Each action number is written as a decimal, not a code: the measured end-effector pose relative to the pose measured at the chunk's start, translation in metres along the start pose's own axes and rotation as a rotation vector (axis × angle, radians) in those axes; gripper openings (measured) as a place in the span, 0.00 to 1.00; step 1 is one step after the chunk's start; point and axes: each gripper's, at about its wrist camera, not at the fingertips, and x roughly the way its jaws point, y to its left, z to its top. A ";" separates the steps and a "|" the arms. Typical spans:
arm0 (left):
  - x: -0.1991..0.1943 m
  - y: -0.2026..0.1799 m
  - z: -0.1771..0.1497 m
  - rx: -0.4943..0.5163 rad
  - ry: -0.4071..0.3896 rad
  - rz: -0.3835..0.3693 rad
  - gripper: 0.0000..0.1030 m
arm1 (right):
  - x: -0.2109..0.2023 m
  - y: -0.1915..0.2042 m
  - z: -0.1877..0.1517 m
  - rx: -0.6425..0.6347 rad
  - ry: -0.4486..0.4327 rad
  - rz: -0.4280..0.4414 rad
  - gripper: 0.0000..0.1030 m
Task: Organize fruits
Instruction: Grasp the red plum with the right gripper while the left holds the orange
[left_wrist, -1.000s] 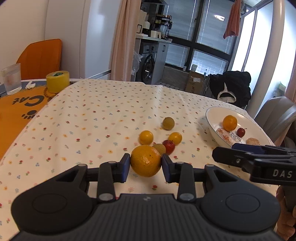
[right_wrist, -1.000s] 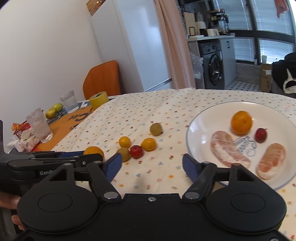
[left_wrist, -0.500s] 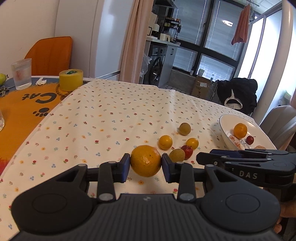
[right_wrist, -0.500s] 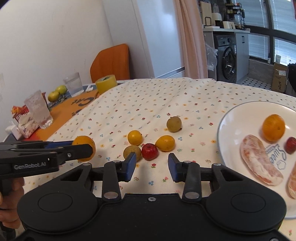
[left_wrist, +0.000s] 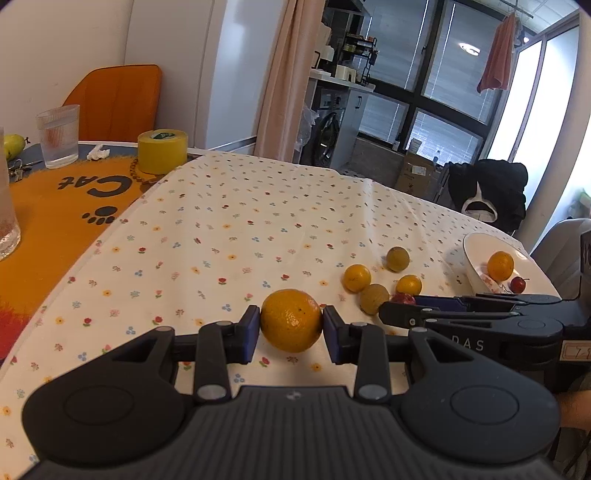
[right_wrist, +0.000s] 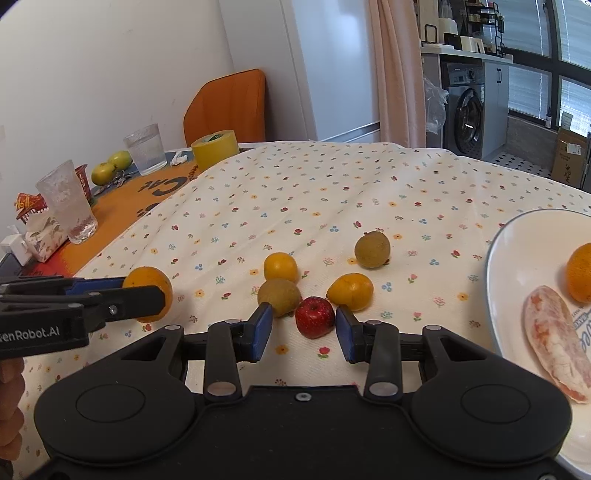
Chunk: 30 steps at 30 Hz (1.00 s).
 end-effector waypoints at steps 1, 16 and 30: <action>0.000 0.001 0.000 -0.002 -0.001 0.001 0.34 | 0.001 0.001 0.000 -0.008 -0.001 -0.003 0.36; -0.006 -0.017 0.003 0.019 -0.020 -0.018 0.34 | -0.031 -0.008 -0.004 0.001 -0.046 -0.031 0.21; -0.019 -0.060 0.009 0.070 -0.064 -0.078 0.34 | -0.081 -0.031 -0.011 0.044 -0.123 -0.071 0.21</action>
